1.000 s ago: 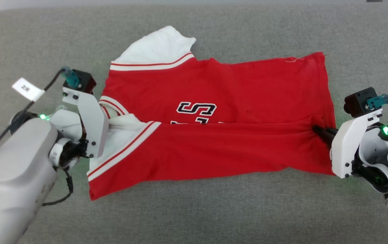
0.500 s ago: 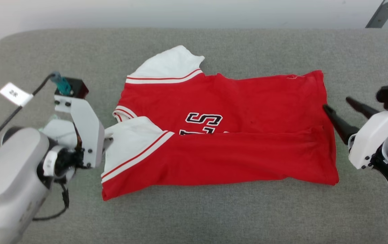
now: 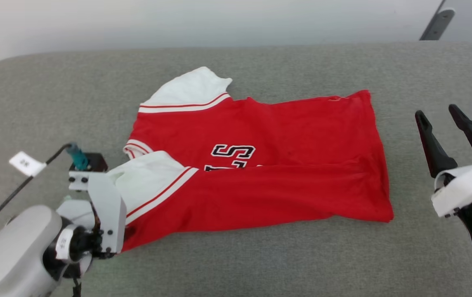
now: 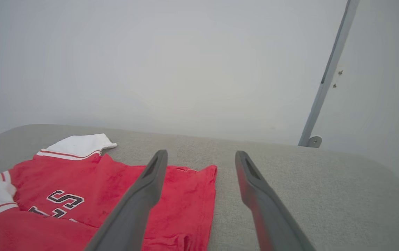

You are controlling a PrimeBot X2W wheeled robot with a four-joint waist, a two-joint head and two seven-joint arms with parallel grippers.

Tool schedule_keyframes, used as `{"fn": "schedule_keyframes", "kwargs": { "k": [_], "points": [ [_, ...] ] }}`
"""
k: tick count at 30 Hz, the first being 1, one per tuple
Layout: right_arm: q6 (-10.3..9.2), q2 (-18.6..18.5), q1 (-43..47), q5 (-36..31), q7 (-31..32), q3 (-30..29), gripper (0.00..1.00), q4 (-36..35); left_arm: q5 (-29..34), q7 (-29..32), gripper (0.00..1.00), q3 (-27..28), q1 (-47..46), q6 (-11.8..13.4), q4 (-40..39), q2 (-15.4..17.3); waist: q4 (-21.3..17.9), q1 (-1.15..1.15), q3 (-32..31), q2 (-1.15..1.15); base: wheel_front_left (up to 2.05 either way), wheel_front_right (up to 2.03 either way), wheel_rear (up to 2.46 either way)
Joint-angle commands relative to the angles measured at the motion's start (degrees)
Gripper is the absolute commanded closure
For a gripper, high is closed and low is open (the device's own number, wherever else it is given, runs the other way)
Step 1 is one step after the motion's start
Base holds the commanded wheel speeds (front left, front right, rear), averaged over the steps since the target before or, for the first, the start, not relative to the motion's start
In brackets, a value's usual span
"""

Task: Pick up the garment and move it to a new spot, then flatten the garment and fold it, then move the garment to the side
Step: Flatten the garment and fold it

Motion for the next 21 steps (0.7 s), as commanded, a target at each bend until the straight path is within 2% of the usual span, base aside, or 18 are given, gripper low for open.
{"fn": "schedule_keyframes", "kwargs": {
  "k": [1, 10, 15, 16, 17, 21],
  "points": [
    [-0.09, 0.90, 1.69, -1.21, 0.17, -1.52, 0.00, -1.84, -0.68, -0.47, 0.00, 0.28, 1.38, 0.61, 0.79, 0.16, -1.14, 0.00, -0.03, 0.00, 0.00, 0.00, 0.00],
    [-0.09, 5.41, 7.73, -3.37, 2.61, -6.88, 0.00, -9.17, -1.97, -2.77, 0.00, 0.85, 3.73, -0.01, 7.55, -0.85, -3.11, 0.00, 0.34, 0.00, 0.00, 0.00, 0.00],
    [-0.09, 7.06, 11.40, -2.10, 6.91, -8.05, 0.00, -11.65, -3.09, -5.32, 0.00, 1.30, 4.39, -2.22, 12.53, -3.12, -3.55, 0.00, 0.44, 0.00, 0.00, 0.00, 0.00],
    [-0.09, 7.09, 12.11, -1.87, 8.37, -7.91, 0.00, -11.92, -3.52, -5.69, 0.56, 1.36, 4.49, -3.20, 13.27, -3.62, -3.58, 0.00, 0.47, 0.00, 0.00, 0.00, 0.00],
    [-0.09, 6.92, 12.85, -1.63, 9.90, -7.57, 0.00, -12.15, -3.66, -5.60, 1.00, 1.09, 4.65, -4.09, 13.98, -3.87, -3.60, 0.00, 0.51, 0.00, 0.00, 0.00, 0.00],
    [-0.09, 6.40, 14.94, -0.44, 16.28, -6.94, 0.00, -12.37, -4.05, -6.07, 1.00, 0.96, 4.04, -6.23, 15.87, -4.85, -3.24, 0.00, 0.92, 0.00, 0.00, 0.00, 0.00]
  ]
}}
